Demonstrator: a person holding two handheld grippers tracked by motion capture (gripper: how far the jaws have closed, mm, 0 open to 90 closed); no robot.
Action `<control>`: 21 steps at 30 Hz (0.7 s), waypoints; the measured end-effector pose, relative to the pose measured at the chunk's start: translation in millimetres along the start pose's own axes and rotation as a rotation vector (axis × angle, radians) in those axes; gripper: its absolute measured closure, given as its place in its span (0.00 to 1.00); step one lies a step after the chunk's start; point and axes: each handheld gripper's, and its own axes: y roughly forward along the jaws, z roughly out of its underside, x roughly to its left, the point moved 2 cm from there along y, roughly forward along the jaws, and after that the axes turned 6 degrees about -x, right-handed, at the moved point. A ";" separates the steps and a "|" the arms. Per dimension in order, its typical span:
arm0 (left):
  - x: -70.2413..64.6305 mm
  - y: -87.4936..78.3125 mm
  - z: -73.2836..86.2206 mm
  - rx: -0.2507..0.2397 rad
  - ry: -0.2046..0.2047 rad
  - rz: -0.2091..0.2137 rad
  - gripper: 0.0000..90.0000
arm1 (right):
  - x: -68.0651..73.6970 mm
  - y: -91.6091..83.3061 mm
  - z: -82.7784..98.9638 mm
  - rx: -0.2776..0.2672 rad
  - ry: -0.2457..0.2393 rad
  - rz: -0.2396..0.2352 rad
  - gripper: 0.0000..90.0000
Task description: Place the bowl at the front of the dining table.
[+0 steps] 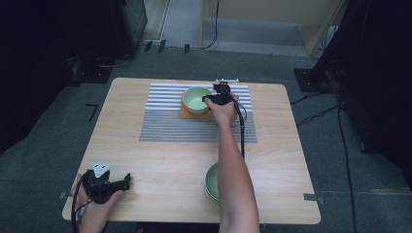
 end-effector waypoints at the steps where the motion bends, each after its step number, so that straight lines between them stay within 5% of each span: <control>1: 0.0 0.0 0.0 0.000 -0.001 -0.001 0.00 | 0.6 -4.7 0.3 -0.011 -0.018 -0.007 0.38; 4: 0.4 -0.1 0.0 0.001 -0.001 -0.004 0.00 | 2.2 -15.6 1.4 0.014 -0.032 -0.034 0.32; 8: 0.4 -0.1 0.0 0.001 -0.002 -0.004 0.00 | 0.8 -29.0 6.7 0.061 -0.109 -0.012 0.32; 16: 0.7 -0.5 0.4 0.000 -0.003 -0.004 0.00 | -8.9 -59.1 25.4 0.017 -0.169 -0.023 0.32; 21: 0.7 -0.5 0.4 0.000 -0.003 -0.004 0.00 | -12.5 -77.1 35.3 0.003 -0.201 -0.071 0.28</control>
